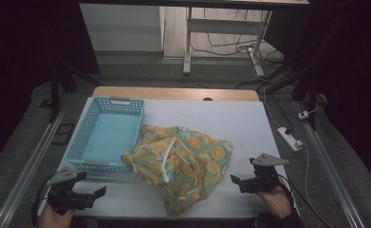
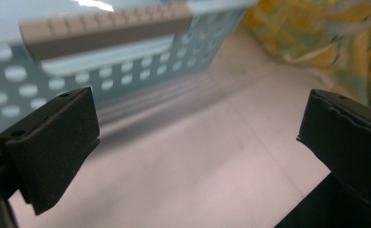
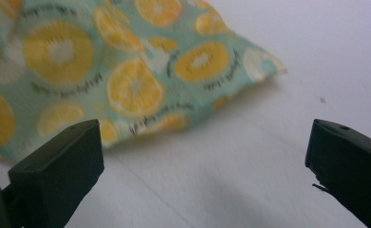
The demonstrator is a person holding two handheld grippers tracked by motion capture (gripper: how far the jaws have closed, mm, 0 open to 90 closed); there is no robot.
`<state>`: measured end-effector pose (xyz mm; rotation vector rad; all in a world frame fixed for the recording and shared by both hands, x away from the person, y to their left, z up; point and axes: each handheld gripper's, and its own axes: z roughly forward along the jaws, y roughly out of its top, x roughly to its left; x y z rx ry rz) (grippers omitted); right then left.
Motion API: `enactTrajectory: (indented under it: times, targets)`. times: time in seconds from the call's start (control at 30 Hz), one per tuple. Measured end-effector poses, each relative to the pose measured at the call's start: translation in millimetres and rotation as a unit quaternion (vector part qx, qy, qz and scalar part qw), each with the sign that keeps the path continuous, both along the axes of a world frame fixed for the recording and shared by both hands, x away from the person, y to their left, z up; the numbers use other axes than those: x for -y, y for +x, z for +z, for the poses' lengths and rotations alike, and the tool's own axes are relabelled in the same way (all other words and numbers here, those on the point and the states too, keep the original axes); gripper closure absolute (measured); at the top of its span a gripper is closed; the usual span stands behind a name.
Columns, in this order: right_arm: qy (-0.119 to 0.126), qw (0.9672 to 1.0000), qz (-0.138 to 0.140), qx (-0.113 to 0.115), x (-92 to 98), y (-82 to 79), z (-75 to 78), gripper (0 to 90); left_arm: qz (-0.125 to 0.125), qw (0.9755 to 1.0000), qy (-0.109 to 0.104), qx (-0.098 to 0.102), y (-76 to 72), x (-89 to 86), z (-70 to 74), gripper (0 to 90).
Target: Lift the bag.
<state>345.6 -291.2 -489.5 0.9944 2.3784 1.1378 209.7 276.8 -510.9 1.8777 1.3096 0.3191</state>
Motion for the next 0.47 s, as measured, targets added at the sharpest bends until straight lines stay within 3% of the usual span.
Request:
enactTrajectory:
  times: [0.23, 0.47]
  targets:
    - [-0.028, 0.9987, -0.012, -0.040, 9.3, -11.3, -14.6, 0.0, 0.018, 0.9991, 0.032, -0.023, -6.2, -3.5, -9.7, 0.0]
    - [-0.030, 0.9985, -0.016, -0.042, 10.6, -14.1, -14.7, 0.0, 0.018, 0.9985, 0.035, -0.039, -4.2, -3.2, -12.0, 0.0]
